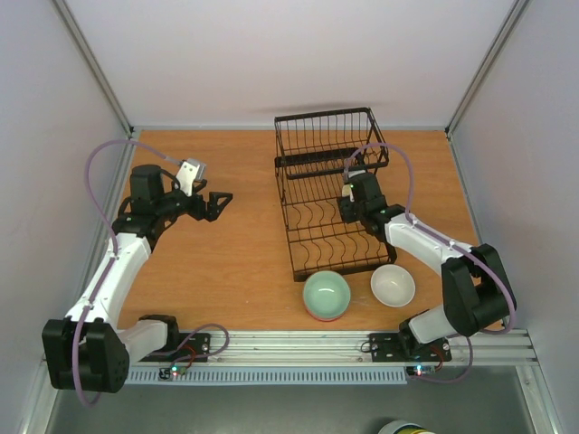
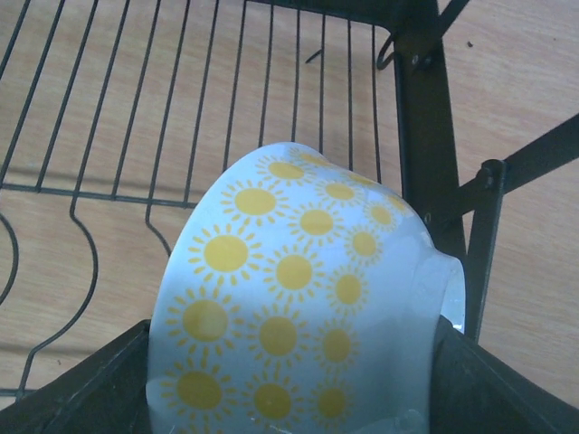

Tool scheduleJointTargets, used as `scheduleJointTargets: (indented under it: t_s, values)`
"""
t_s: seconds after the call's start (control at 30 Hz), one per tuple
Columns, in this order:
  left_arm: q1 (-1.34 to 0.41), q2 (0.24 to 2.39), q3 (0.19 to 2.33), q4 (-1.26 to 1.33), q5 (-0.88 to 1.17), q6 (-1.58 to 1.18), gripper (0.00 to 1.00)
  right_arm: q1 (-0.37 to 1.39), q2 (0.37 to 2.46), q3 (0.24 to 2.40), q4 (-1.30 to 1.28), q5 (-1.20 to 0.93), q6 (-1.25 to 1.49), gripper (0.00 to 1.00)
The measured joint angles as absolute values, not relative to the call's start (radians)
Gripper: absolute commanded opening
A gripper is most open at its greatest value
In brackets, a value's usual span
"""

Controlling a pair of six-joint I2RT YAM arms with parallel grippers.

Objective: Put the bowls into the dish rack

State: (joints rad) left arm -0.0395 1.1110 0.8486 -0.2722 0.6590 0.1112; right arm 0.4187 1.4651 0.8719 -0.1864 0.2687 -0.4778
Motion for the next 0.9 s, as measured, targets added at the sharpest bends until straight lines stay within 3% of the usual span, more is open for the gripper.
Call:
scheduleJointTargets:
  t_s: [0.17,0.3,0.63,0.9]
  values:
    - [-0.039,1.111,0.849,-0.272,0.662,0.111,0.99,0.358,1.465,0.854,-0.138,0.2,-0.448,0.24]
    - [-0.039,1.111,0.849,-0.272,0.667,0.11,0.99,0.325,1.461,0.845,-0.121,0.133,-0.421,0.44]
    - [-0.039,1.09,0.849,-0.272,0.669,0.104,0.99,0.307,1.506,0.899,-0.165,0.092,-0.401,0.47]
    - [-0.038,1.085,0.849,-0.272,0.679,0.1,0.99,0.308,1.529,0.959,-0.252,0.1,-0.397,0.67]
